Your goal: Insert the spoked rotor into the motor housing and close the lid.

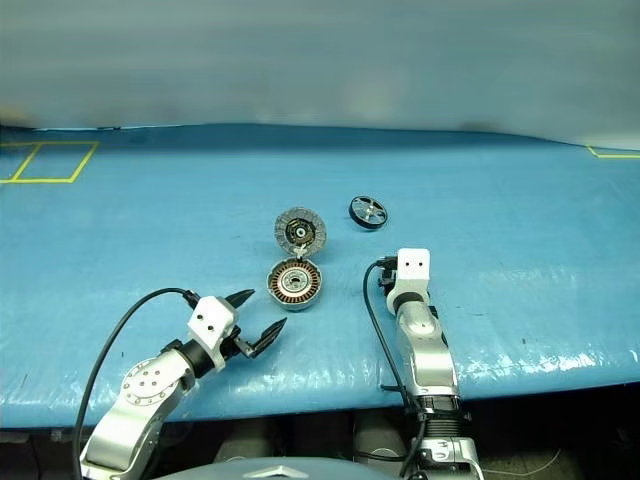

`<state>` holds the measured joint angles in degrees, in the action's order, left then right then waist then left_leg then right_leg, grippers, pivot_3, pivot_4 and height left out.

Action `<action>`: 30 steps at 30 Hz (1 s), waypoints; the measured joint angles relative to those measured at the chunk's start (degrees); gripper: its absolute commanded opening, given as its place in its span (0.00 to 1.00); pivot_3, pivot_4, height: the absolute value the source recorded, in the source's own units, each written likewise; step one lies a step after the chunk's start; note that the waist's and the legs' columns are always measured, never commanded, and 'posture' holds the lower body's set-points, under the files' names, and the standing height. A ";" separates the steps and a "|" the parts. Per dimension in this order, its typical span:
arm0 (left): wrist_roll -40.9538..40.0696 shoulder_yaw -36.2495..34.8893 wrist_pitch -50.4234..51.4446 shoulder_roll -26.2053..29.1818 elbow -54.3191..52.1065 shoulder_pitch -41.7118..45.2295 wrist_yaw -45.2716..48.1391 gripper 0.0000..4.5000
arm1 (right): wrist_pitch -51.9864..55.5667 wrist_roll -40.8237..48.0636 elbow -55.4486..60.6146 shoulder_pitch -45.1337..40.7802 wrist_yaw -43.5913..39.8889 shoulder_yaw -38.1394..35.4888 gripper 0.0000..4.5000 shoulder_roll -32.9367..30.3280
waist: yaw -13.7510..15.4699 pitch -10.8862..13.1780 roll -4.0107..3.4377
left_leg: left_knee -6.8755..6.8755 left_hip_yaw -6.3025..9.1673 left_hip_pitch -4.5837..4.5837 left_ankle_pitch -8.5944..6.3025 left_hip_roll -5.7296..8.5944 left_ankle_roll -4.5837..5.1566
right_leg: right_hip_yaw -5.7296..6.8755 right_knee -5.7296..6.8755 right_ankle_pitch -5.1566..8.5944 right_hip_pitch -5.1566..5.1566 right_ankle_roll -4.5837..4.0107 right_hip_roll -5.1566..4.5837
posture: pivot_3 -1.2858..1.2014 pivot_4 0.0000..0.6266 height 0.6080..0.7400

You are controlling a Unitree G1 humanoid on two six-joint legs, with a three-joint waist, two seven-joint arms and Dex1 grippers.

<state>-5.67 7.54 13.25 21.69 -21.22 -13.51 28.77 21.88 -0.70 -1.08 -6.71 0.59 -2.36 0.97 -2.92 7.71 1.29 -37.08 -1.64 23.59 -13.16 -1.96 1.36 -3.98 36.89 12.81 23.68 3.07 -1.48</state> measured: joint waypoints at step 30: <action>-0.04 0.47 -0.97 -0.47 0.99 -0.93 0.02 1.00 | 20.22 8.03 25.16 -4.70 -22.52 23.94 0.15 -10.01 | 0.74 0.18 -0.14 | -0.01 -0.01 0.16 0.00 -0.04 0.00 | 0.04 -0.01 0.11 0.18 0.14 0.02 | 0.52 0.24 1.00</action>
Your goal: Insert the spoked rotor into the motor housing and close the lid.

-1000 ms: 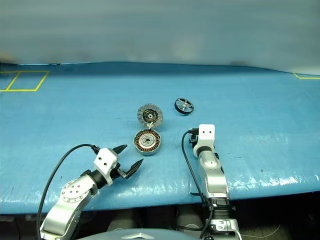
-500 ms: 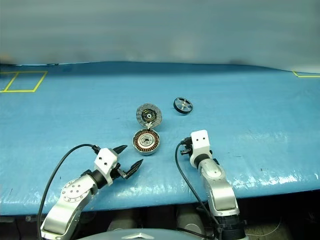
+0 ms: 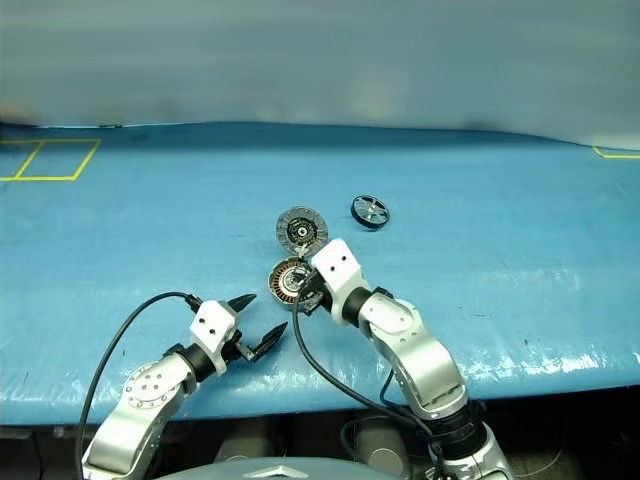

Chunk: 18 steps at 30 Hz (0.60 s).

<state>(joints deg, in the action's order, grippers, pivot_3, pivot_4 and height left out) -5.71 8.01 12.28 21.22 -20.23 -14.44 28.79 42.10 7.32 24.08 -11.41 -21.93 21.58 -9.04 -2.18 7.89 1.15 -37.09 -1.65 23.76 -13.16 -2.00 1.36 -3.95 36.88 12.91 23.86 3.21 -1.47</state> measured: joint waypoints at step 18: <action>-0.03 0.01 -0.34 -0.65 0.00 -0.62 0.10 1.00 | -2.21 -1.86 -11.00 -1.30 2.52 1.28 0.15 3.62 | 0.03 0.01 0.00 | 0.00 0.00 0.01 0.00 0.01 0.00 | 0.02 0.00 -0.08 0.00 -0.13 0.02 | 0.52 0.24 1.00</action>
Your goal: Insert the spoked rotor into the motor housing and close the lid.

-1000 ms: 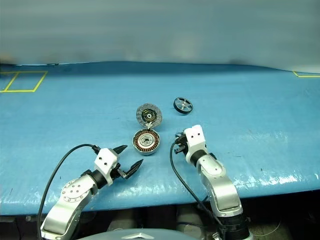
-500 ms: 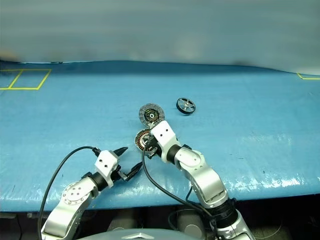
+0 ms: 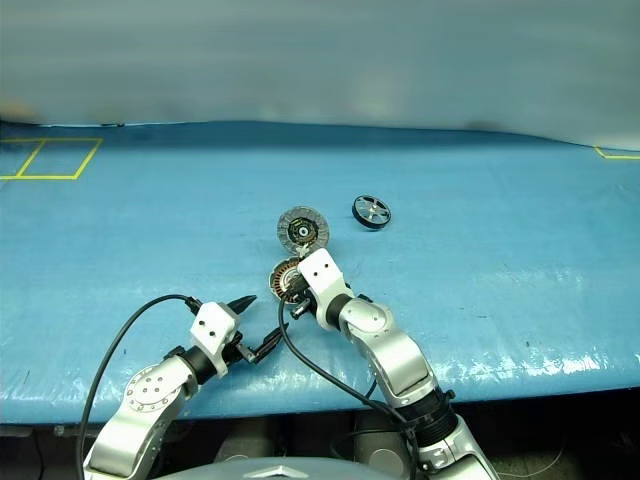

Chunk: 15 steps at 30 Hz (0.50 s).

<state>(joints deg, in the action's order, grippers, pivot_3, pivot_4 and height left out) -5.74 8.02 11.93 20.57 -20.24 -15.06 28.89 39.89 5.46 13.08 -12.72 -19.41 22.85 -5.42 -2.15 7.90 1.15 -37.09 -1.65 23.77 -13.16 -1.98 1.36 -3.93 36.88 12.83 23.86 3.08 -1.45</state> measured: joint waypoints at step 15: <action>-0.07 0.09 0.59 0.00 -0.13 0.12 -0.06 1.00 | -0.86 -0.77 -1.50 -0.26 1.05 -1.39 0.15 1.32 | -0.02 0.00 0.00 | 0.00 0.00 0.00 0.00 0.00 0.00 | 0.00 0.01 0.00 0.00 0.00 0.00 | 0.52 0.24 1.00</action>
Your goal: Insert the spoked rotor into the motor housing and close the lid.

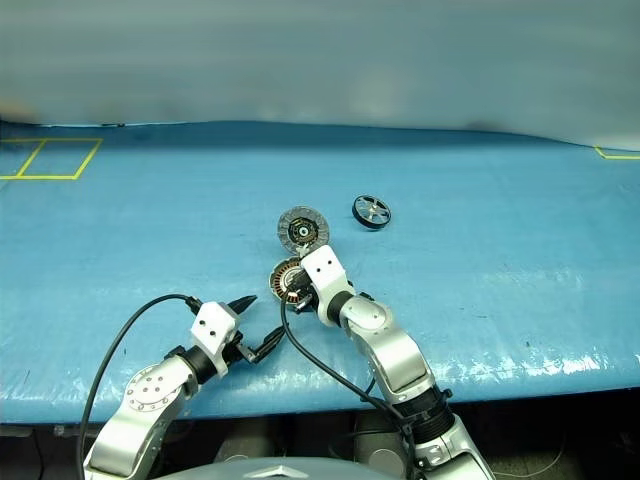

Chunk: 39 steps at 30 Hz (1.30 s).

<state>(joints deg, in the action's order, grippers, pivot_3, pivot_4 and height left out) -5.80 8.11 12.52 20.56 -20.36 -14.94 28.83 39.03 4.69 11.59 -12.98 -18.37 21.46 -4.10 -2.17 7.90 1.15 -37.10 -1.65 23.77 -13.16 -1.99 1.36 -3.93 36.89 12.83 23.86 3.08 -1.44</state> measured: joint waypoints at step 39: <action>0.01 0.86 1.01 -0.02 -0.43 0.94 0.18 1.00 | 11.67 0.45 6.15 -3.74 1.02 1.71 0.01 -2.89 | -0.03 0.00 0.00 | 0.00 0.01 0.04 0.00 0.00 0.00 | 0.02 -0.01 -0.01 0.03 -0.03 0.01 | 0.52 0.24 1.00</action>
<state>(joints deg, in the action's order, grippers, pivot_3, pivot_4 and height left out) -5.79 8.97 13.53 20.54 -20.79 -14.00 29.01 50.70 5.13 17.74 -16.71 -17.35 23.17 -6.99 -2.20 7.90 1.15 -37.10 -1.64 23.81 -13.16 -1.98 1.36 -3.91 36.88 12.82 23.89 3.05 -1.44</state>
